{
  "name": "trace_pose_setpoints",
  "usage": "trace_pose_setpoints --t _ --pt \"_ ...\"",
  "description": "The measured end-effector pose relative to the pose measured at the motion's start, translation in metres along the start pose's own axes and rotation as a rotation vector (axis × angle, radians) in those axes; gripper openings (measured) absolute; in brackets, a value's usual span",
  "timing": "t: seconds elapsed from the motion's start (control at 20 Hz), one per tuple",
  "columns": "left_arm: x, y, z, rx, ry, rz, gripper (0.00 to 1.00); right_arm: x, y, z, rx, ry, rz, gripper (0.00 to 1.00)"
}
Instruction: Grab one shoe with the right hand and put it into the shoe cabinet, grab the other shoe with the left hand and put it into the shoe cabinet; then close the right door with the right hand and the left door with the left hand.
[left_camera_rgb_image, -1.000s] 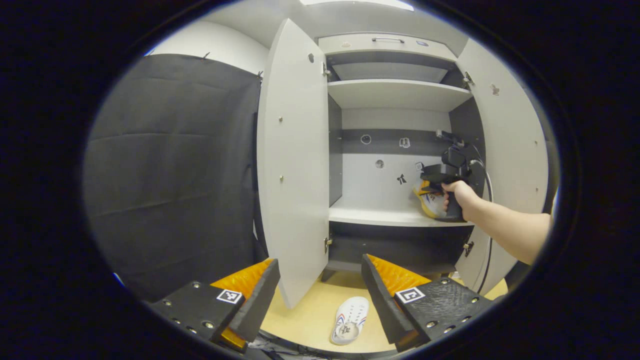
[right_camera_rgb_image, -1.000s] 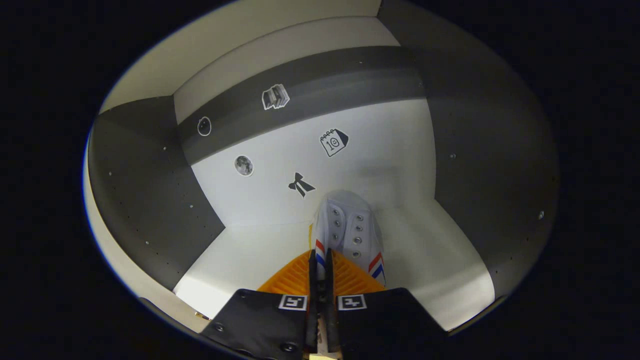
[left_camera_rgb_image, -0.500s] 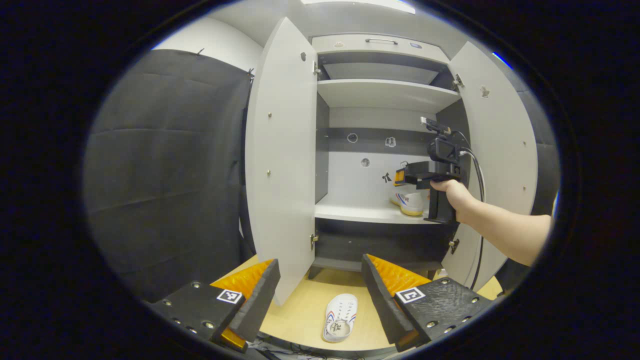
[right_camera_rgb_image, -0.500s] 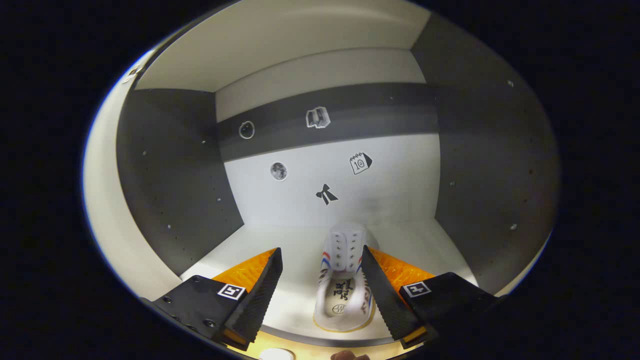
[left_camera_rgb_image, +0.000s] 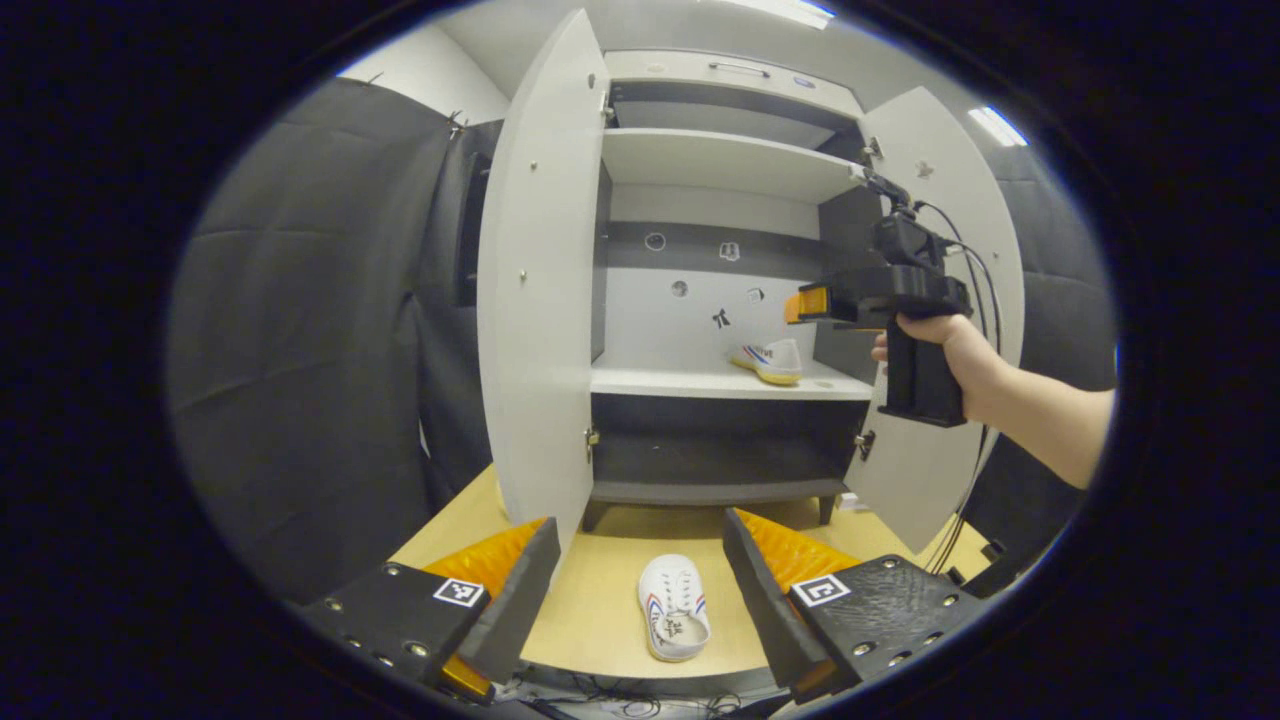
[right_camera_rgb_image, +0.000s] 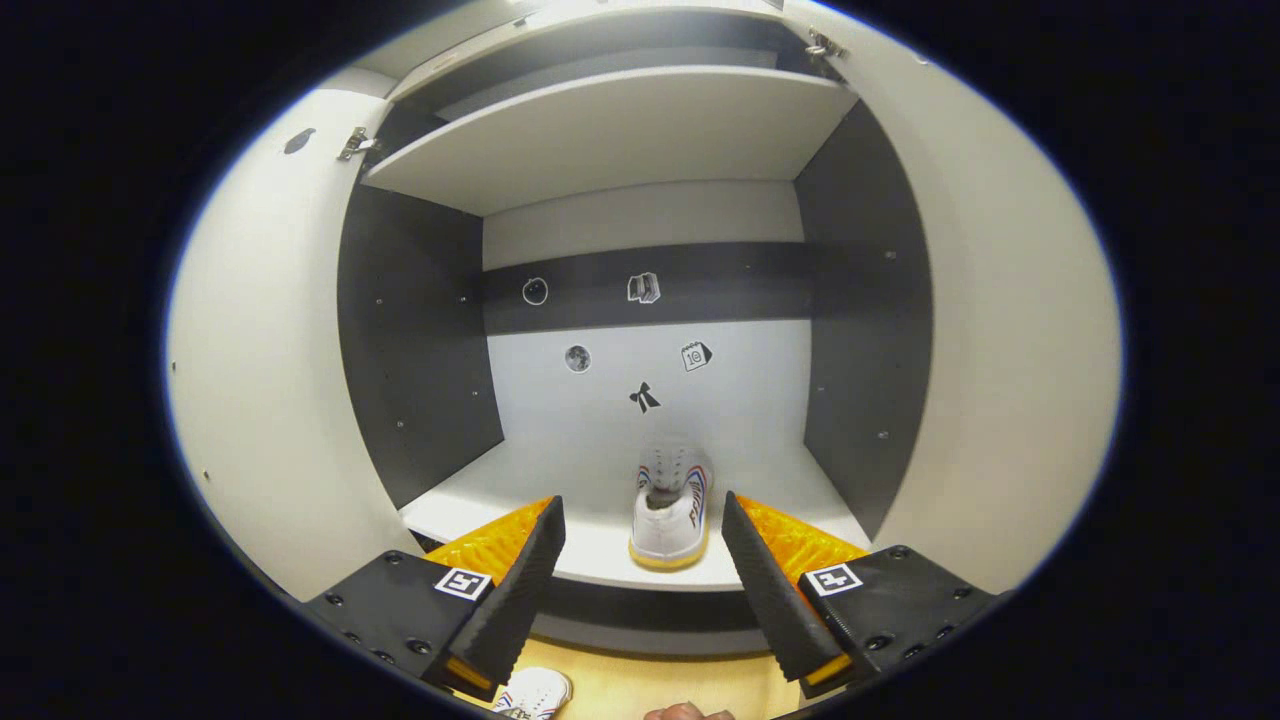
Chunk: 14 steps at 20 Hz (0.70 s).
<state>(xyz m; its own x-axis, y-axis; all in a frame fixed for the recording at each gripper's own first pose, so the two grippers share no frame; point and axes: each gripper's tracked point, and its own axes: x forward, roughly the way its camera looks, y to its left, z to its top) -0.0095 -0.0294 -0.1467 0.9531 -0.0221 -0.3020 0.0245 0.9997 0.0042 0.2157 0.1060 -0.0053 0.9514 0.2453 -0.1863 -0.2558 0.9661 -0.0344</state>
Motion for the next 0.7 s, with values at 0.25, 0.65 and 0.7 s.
trace_pose_setpoints --t 0.25,0.65,0.7 --pt "0.008 -0.003 -0.036 0.002 0.05 -0.116 0.94 -0.061 -0.004 -0.015 -0.005 -0.01 -0.05 0.98" --pt "0.048 -0.033 -0.1 0.014 0.178 -0.277 0.94 -0.141 -0.021 -0.067 -0.027 0.062 -0.144 0.98" --pt "0.055 -0.036 -0.112 0.011 0.202 -0.285 0.94 -0.151 -0.026 -0.075 -0.034 0.076 -0.158 0.98"
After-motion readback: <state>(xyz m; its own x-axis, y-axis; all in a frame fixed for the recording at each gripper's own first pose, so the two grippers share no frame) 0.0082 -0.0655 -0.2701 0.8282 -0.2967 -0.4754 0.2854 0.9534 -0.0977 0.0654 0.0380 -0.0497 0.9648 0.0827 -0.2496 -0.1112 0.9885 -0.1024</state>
